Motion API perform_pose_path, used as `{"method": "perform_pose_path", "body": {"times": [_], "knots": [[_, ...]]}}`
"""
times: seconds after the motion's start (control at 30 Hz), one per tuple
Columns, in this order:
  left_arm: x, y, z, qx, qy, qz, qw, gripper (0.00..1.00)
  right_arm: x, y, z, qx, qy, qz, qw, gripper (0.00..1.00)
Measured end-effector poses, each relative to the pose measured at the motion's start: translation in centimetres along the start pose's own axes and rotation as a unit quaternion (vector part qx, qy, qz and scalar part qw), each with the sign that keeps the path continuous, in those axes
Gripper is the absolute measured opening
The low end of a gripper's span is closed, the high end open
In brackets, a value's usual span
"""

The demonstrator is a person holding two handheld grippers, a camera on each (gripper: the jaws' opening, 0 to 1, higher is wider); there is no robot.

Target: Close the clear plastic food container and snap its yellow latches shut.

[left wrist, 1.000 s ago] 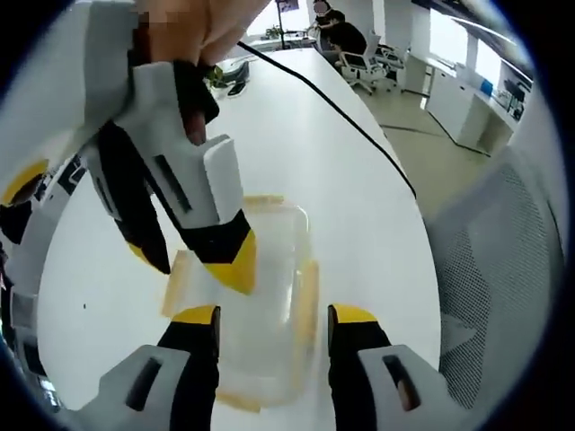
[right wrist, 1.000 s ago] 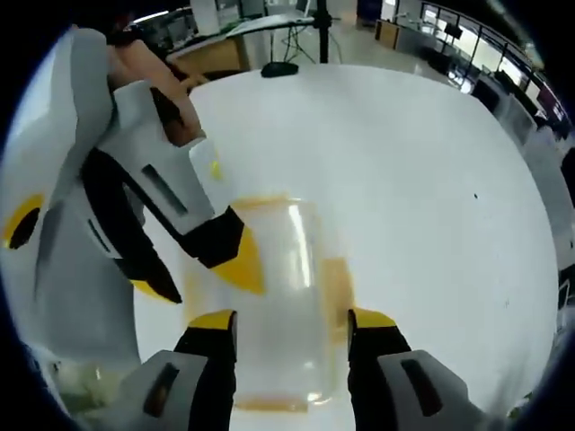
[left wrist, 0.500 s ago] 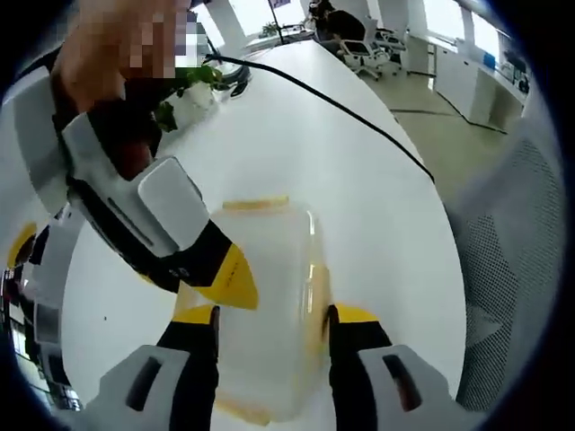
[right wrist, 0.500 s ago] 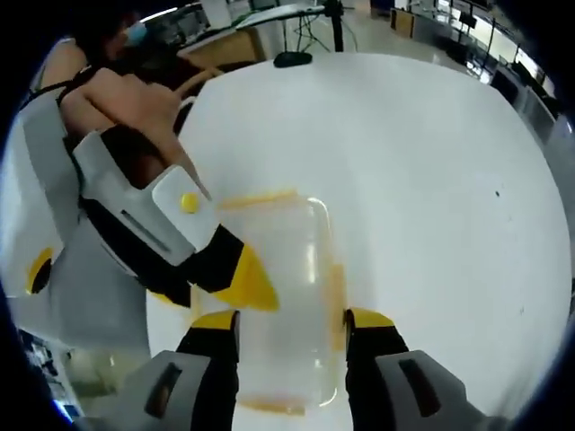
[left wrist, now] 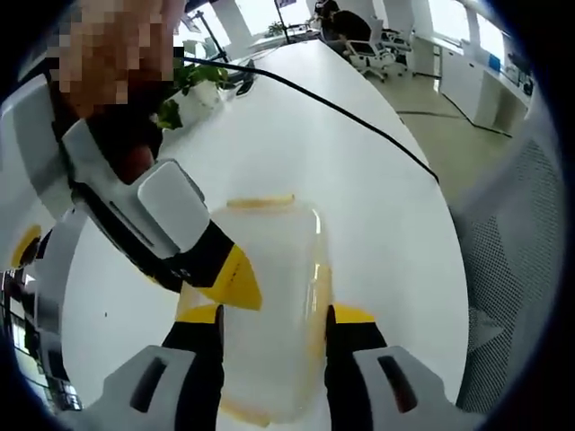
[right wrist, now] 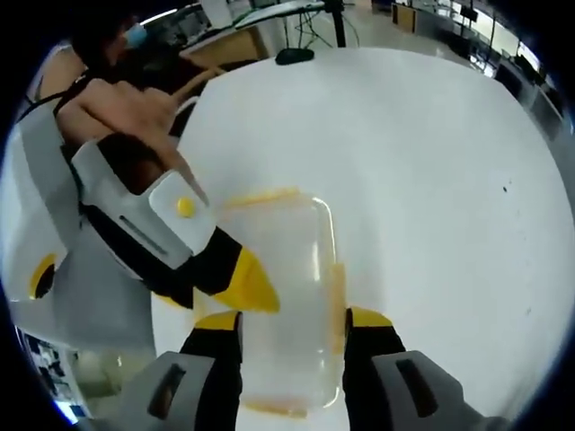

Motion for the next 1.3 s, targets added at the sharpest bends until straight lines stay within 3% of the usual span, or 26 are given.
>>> {"method": "perform_pose_path", "body": {"times": [0.6, 0.93, 1.3], "knots": [[0.0, 0.2, 0.0, -0.004, -0.016, -0.004, 0.9999, 0.46, 0.9, 0.3, -0.1, -0.01, 0.005, -0.024, 0.9997, 0.45], [-0.9, 0.6, 0.1, -0.007, -0.018, -0.033, 0.9993, 0.58, 0.0, 1.6, -0.4, -0.041, 0.007, -0.075, 0.9963, 0.49], [-0.1, 1.4, -0.6, -0.006, -0.017, -0.021, 0.9996, 0.67, 0.7, 2.7, -1.9, -0.046, 0.006, -0.084, 0.9954, 0.58]]}}
Point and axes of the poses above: the point that each gripper's makers call its tool centre point, and the gripper's own axes: y roughly backward along the fingers, x roughly to its left, z roughly out of its top, the point moved 3 cm from there along y, roughly backward along the fingers, and after that the axes turned 11 degrees about -y, right-handed, at the moved point
